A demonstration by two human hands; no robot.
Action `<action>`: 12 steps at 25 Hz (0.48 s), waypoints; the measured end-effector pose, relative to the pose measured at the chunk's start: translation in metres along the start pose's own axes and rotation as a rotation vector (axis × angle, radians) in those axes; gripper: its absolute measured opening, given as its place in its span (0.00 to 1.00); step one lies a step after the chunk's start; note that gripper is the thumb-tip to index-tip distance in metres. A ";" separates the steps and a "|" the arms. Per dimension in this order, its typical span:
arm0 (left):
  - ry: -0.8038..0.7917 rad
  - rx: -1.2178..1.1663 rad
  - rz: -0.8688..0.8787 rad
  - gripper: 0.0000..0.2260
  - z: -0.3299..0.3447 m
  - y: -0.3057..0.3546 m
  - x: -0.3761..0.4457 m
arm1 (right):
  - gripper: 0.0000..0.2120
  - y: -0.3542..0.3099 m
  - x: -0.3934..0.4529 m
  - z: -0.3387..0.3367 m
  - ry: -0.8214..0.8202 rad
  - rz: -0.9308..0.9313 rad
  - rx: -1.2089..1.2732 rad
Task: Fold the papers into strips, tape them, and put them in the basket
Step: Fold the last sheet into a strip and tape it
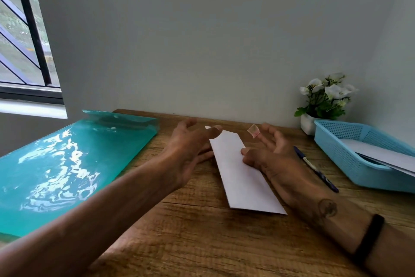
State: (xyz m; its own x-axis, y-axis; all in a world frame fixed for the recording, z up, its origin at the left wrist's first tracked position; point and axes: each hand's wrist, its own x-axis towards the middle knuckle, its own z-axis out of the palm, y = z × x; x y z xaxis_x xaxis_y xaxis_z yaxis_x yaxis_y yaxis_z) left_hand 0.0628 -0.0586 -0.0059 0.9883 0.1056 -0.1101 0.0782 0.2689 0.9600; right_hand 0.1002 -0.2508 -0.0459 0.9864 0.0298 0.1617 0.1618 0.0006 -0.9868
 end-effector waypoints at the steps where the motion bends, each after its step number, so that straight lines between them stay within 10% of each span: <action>1: -0.021 -0.004 -0.026 0.36 -0.001 0.001 0.000 | 0.44 0.001 0.000 -0.001 0.007 -0.012 -0.024; 6: -0.248 0.208 -0.204 0.21 0.011 -0.014 -0.009 | 0.46 0.002 0.002 0.001 0.040 -0.037 -0.024; 12: -0.055 0.138 0.094 0.19 -0.002 -0.004 0.005 | 0.25 -0.033 -0.016 0.004 0.279 -0.369 -0.109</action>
State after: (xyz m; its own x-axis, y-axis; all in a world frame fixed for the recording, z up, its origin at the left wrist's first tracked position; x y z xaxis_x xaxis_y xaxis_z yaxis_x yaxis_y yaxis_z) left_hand 0.0675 -0.0573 -0.0113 0.9975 0.0702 -0.0070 -0.0019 0.1258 0.9920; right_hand 0.0792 -0.2477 -0.0157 0.8301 -0.2223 0.5113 0.4906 -0.1444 -0.8593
